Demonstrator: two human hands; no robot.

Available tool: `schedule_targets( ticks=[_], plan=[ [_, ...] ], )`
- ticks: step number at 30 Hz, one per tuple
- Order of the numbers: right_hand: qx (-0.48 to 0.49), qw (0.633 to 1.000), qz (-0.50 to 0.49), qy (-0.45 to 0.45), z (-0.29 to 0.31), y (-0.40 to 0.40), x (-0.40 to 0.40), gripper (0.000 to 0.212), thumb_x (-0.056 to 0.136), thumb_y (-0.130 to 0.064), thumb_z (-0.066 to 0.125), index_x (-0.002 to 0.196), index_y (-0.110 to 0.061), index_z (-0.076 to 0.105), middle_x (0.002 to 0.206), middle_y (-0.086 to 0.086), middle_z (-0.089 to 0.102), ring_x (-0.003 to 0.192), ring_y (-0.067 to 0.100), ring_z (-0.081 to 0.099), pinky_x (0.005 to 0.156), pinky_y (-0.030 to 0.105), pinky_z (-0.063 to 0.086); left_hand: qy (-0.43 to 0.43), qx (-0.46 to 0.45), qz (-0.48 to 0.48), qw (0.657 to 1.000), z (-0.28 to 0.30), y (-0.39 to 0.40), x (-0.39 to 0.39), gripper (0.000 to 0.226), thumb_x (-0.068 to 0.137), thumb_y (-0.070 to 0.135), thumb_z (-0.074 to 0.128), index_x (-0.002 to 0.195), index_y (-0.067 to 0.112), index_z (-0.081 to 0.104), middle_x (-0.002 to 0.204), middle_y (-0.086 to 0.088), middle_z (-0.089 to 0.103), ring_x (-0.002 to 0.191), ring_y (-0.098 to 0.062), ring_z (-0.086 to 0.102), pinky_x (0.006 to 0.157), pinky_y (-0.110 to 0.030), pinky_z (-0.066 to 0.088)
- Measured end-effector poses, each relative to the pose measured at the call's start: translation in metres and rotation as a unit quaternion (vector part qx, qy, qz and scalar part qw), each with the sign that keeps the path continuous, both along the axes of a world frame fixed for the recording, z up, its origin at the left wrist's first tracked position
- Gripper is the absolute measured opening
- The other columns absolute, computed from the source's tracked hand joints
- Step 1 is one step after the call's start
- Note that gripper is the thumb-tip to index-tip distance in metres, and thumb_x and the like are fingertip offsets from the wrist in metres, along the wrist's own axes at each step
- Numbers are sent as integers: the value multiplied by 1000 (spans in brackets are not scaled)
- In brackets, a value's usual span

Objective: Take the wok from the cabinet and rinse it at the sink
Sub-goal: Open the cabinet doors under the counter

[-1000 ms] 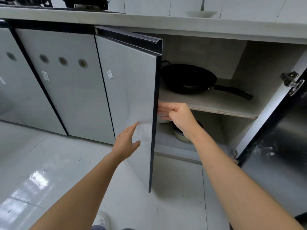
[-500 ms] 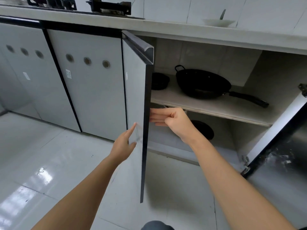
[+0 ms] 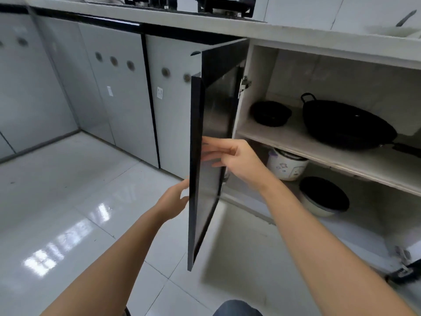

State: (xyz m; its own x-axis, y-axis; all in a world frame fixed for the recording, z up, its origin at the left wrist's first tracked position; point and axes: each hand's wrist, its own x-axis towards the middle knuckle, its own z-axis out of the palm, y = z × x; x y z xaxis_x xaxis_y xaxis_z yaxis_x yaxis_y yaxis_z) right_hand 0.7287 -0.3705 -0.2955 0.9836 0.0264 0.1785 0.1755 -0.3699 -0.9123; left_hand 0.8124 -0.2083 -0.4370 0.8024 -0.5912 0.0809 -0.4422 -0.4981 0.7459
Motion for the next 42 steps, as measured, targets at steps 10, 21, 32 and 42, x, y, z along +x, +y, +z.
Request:
schedule_targets(
  ticks=[10, 21, 32, 42],
  plan=[
    [-68, 997, 27, -31, -7, 49, 60, 73, 78, 22, 32, 138, -17, 48, 132, 7, 54, 117, 18, 57, 88, 20, 50, 22, 23, 101, 994, 3, 68, 19, 78, 83, -13, 36, 142, 37, 36, 134, 12, 53, 128, -9, 45, 95, -25, 41],
    [-102, 990, -6, -93, -22, 45, 68, 65, 79, 16, 39, 132, -19, 55, 130, 1, 53, 120, 12, 51, 92, 8, 42, -48, 7, 177, 983, 6, 72, -13, 8, 86, 30, 62, 92, 26, 61, 81, 11, 66, 76, -10, 63, 74, -37, 54],
    [-183, 970, -135, -88, -41, -51, 14, 47, 89, -4, 52, 135, -16, 51, 135, 2, 52, 126, 15, 46, 99, 16, 31, -159, 129, 44, 978, 25, -21, -32, 37, 91, 40, 52, 126, 28, 56, 127, 14, 59, 115, -7, 56, 91, -24, 43],
    [-353, 878, -325, -5, -60, -193, -69, 45, 92, -19, 52, 137, -14, 48, 139, 2, 50, 132, 22, 39, 109, 35, 32, -234, 91, -55, 966, 61, -170, -15, 43, 88, 38, 52, 123, 15, 59, 123, -2, 61, 114, -24, 57, 88, -33, 45]
  ],
)
